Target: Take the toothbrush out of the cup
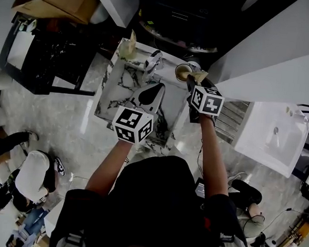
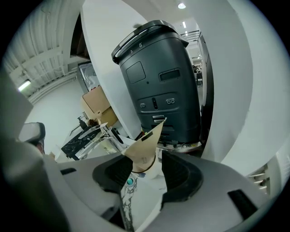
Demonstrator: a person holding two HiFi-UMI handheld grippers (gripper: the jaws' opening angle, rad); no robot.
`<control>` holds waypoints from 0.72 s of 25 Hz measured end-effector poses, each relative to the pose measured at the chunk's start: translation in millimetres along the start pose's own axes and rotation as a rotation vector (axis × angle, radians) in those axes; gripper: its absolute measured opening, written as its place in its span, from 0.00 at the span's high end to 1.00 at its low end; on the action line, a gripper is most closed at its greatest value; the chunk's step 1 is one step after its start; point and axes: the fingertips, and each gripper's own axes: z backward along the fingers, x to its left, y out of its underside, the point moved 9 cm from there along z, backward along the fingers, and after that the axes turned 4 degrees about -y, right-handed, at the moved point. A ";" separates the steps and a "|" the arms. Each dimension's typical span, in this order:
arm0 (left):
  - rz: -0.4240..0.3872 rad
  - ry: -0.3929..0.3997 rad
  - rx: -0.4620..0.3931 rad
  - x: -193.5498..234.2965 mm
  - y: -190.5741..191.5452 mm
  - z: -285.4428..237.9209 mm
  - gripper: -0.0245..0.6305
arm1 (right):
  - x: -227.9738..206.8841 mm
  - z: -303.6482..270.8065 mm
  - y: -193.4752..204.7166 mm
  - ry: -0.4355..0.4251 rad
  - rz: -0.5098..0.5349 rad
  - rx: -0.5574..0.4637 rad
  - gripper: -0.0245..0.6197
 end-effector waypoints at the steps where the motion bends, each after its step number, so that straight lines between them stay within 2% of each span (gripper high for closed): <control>1: -0.003 -0.001 0.001 -1.1 0.1 -0.4 0.95 | -0.6 -1.1 -0.7 -0.002 -0.006 -0.002 0.67; 8: 0.004 -0.026 0.014 -3.1 5.5 3.9 0.95 | 1.4 -5.2 -4.5 0.010 -0.001 -0.002 0.67; 18: 0.021 -0.052 0.004 1.6 9.2 15.4 0.95 | 7.2 -0.6 -6.3 0.026 0.012 -0.024 0.81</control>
